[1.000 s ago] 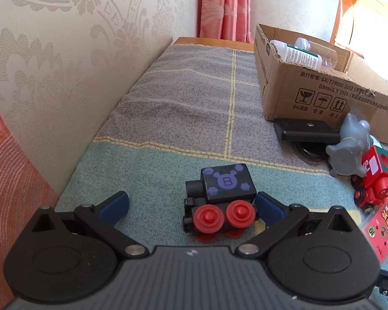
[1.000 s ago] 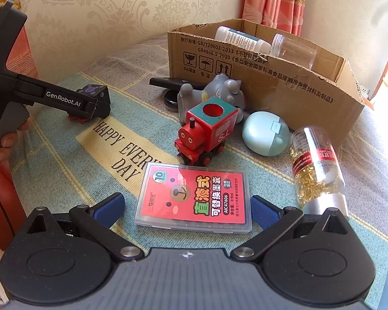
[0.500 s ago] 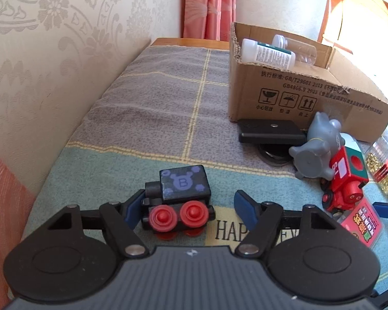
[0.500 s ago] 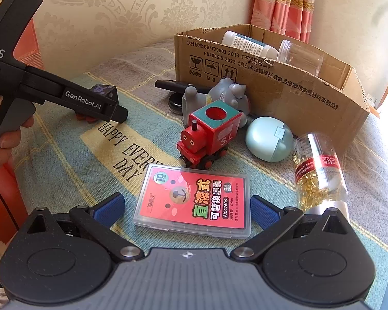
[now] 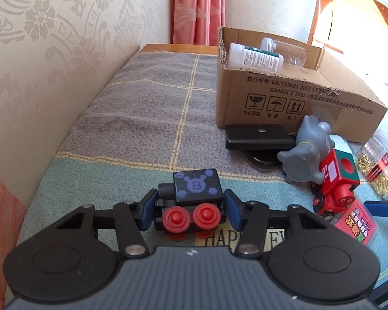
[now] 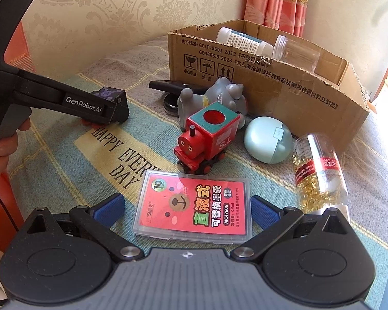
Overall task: Organize rigid objects
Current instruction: 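Grasp the black train car with left gripper while right gripper grasps the pink card case, then place the train car in the box with left gripper while right gripper carries the card case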
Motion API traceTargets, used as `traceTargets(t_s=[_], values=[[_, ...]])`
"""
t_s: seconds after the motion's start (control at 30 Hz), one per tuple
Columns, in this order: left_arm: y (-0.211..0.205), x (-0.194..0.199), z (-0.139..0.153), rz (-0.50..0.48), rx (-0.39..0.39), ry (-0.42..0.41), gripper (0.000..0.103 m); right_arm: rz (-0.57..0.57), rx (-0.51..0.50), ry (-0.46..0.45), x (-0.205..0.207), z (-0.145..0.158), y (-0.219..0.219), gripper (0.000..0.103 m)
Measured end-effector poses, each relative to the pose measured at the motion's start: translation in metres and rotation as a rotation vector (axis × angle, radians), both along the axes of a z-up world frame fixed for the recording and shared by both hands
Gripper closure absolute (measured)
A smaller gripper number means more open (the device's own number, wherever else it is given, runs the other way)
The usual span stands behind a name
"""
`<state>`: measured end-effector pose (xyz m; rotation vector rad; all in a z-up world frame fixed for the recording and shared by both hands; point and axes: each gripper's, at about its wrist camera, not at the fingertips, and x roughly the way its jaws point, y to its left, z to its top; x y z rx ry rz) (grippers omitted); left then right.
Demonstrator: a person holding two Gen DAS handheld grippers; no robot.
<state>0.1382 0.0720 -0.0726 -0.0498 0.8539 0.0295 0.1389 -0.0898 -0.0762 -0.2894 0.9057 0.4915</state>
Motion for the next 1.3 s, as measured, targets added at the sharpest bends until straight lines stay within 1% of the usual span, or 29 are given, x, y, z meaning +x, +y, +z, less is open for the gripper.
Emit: traceTargets(t_s=[0.07,0.2,0.27,0.33,0.5,0.83,1.03,1.17,1.3], values=[[0.002,-0.001,0.0,-0.007,-0.003,-0.002,0.049,-0.012,-0.001,0.006,0.001,0.0,0.001,0.0],[0.002,-0.001,0.0,-0.022,0.001,-0.007,0.049,-0.027,-0.006,0.007,0.001,0.002,0.001,0.006],[0.002,-0.001,0.0,-0.029,0.004,-0.007,0.049,-0.038,-0.01,0.015,0.003,0.002,0.002,0.007],[0.002,-0.001,0.0,-0.036,0.001,-0.003,0.049,-0.036,-0.014,0.014,0.004,0.003,0.005,0.009],[0.006,-0.001,0.001,-0.06,-0.011,0.008,0.05,-0.028,-0.01,0.035,0.004,0.004,0.005,0.009],[0.006,-0.008,0.011,-0.13,-0.001,0.017,0.05,-0.022,-0.015,0.016,0.003,0.02,-0.003,0.01],[0.003,-0.011,0.032,-0.193,-0.019,-0.006,0.05,-0.018,-0.012,-0.024,0.007,0.042,-0.012,0.01],[-0.005,-0.004,0.056,-0.234,-0.016,-0.065,0.05,-0.026,-0.001,-0.072,0.015,0.065,-0.021,0.01],[-0.019,0.012,0.079,-0.272,-0.007,-0.134,0.05,-0.036,0.01,-0.125,0.027,0.085,-0.029,0.01]])
